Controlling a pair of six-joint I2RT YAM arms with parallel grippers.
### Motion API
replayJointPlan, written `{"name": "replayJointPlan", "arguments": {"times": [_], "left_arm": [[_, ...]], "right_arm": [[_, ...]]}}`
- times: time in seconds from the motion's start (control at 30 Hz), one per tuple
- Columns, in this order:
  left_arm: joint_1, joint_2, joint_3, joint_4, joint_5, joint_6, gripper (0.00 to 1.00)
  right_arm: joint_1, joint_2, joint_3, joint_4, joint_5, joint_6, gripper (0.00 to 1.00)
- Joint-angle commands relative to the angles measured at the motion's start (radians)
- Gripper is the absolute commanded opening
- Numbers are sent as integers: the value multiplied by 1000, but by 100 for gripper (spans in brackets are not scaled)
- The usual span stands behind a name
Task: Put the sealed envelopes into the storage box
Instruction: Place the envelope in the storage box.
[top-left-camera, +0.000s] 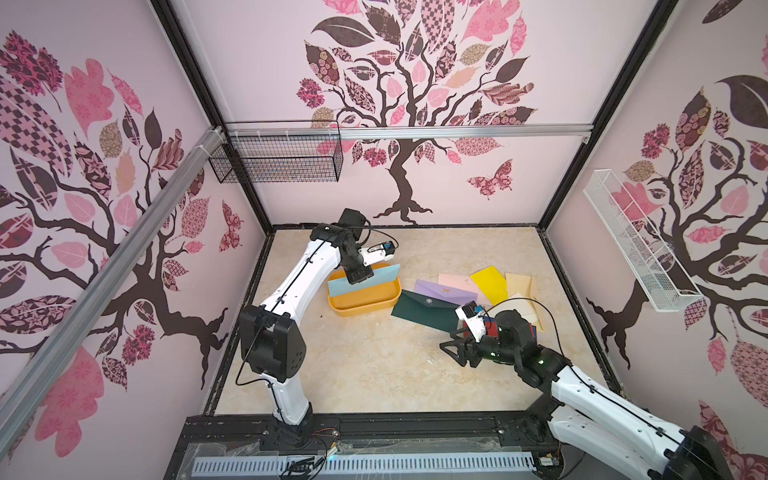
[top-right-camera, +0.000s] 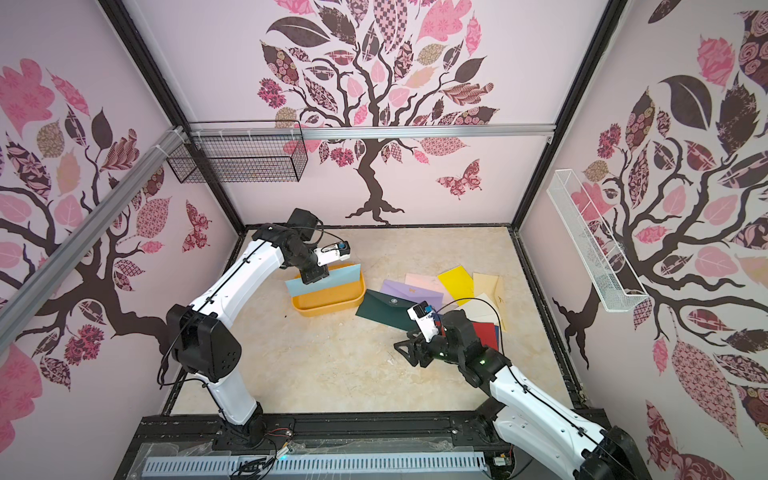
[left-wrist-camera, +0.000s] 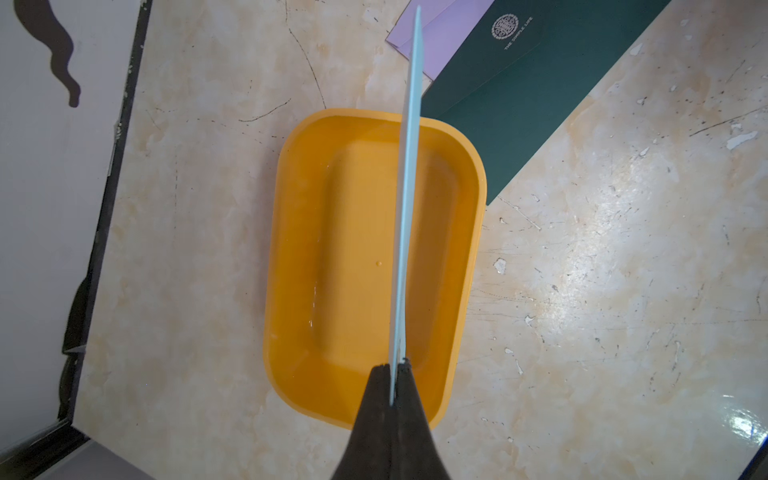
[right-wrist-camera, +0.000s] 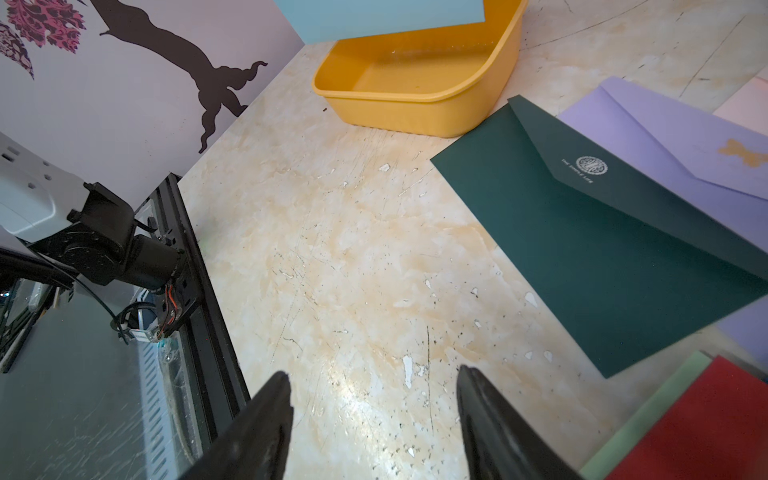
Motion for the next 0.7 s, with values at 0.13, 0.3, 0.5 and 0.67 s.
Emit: {"name": "replayJointPlan", "arguments": {"times": [0.13,0.3,0.5,0.67], "left_arm": [[64,51,-5,92,142,61,0],[81,91,-6,75,142,73,0],[94,102,-54,94,152,79,0],[95,144,-40,78,211,95,0]], "right_arm": [[4,-55,-1,-4,24,16,66],[4,-45,-2,2,25,19,66],[3,-33,-2,3,19,24,66],[4,-33,-2,3,22,24,66]]}}
